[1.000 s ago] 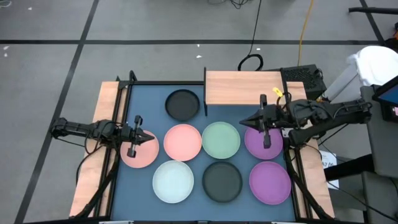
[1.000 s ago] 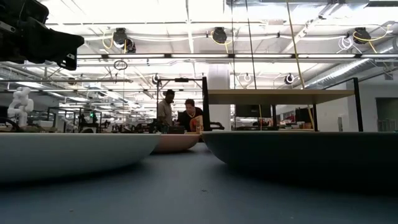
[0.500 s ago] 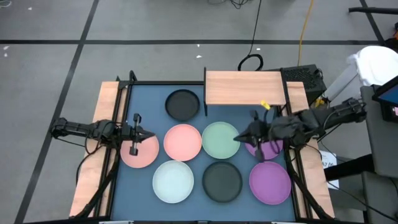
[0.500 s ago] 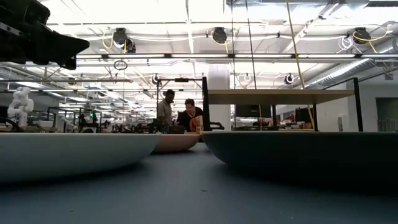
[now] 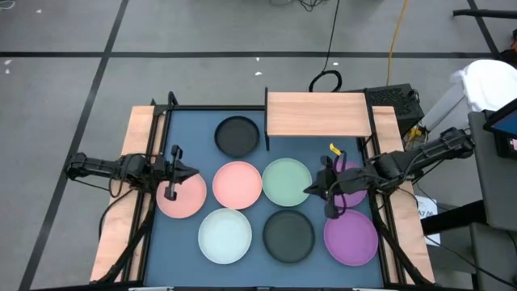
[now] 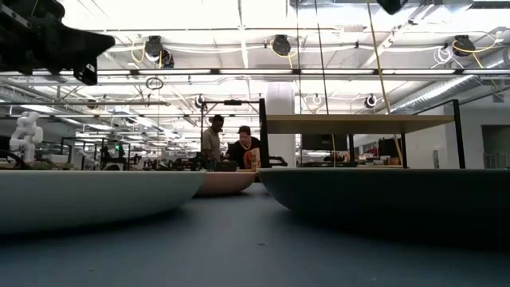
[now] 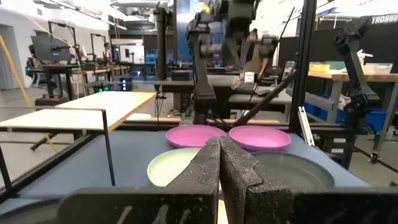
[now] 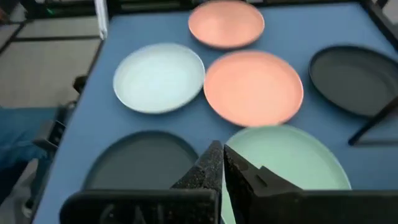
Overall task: Place and stack plates onto a shelf
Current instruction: Put the top purple plate on the shelf
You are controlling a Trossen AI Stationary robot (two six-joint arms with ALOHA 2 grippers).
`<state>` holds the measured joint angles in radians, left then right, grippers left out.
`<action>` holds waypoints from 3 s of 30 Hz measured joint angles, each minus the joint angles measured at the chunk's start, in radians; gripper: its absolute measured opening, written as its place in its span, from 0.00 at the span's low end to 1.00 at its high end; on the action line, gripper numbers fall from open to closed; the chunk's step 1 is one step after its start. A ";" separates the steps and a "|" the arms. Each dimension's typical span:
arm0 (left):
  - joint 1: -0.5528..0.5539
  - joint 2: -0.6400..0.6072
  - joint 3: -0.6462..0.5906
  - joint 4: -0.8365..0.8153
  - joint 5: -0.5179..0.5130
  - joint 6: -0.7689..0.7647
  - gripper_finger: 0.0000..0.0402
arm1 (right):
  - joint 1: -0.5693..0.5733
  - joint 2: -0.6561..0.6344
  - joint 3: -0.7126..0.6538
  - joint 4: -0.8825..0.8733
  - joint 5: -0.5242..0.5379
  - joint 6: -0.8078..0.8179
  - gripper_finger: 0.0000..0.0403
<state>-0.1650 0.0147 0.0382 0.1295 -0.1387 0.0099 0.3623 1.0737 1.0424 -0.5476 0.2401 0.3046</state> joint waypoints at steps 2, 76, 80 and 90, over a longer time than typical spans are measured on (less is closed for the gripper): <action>0.000 0.017 0.033 -0.001 -0.014 -0.015 0.01 | 0.000 0.000 -0.029 -0.002 0.000 0.021 0.00; 0.036 0.883 0.674 -0.333 -0.020 -0.170 0.01 | -0.120 0.321 -0.325 -0.146 -0.187 0.662 0.34; 0.036 0.883 0.674 -0.334 -0.019 -0.170 0.01 | -0.127 0.321 -0.325 -0.156 -0.195 0.660 0.20; 0.036 0.883 0.674 -0.334 -0.019 -0.146 0.01 | -0.126 0.313 -0.287 -0.278 -0.241 0.691 0.03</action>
<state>-0.1291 0.8978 0.7124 -0.2040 -0.1580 -0.1364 0.2363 1.3863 0.7557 -0.8259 -0.0006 0.9958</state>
